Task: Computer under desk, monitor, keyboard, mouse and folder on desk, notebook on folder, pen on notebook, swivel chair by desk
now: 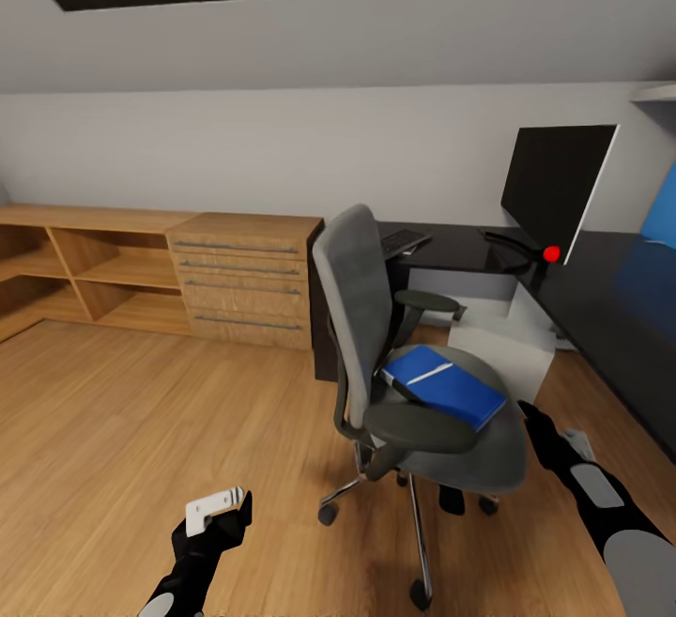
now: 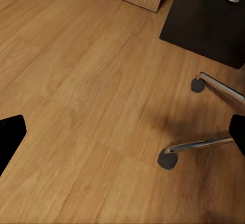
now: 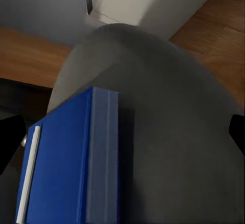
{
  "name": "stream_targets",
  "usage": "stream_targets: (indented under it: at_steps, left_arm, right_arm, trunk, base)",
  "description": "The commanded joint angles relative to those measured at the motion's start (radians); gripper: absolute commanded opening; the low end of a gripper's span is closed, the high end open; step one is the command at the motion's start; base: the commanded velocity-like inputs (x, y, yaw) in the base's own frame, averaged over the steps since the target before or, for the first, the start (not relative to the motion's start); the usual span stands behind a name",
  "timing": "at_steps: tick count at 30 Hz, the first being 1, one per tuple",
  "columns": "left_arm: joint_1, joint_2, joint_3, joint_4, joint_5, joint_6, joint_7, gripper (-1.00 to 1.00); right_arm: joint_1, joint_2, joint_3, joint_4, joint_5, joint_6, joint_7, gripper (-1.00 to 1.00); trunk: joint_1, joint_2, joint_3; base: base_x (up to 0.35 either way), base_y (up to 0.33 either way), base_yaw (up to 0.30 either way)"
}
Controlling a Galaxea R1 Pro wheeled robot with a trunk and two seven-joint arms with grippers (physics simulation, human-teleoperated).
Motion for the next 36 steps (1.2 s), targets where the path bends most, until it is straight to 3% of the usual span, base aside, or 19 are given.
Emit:
stream_targets:
  at_steps: [1, 5, 36]
  left_arm:
    - [0.000, 0.000, -0.001, -0.002, 0.010, 0.004, 0.006, 1.00]
    - [0.000, 0.000, -0.002, -0.002, 0.010, 0.004, 0.006, 1.00]
    - [0.000, 0.003, -0.001, 0.000, 0.009, 0.007, 0.005, 1.00]
  right_arm:
    - [-0.001, -0.001, -0.006, 0.000, -0.006, 0.008, 0.003, 1.00]
    - [-0.001, -0.004, -0.006, 0.000, -0.007, 0.008, 0.003, 1.00]
    - [0.000, -0.003, -0.006, 0.037, -0.006, 0.003, 0.004, 1.00]
  trunk:
    - [0.004, -0.008, -0.004]
    - [0.019, -0.036, -0.016]
    - [0.019, -0.036, -0.016]
  base:
    - [0.000, 0.000, 0.000]
    - [0.000, 0.000, 0.000]
    - [0.000, 0.000, 0.000]
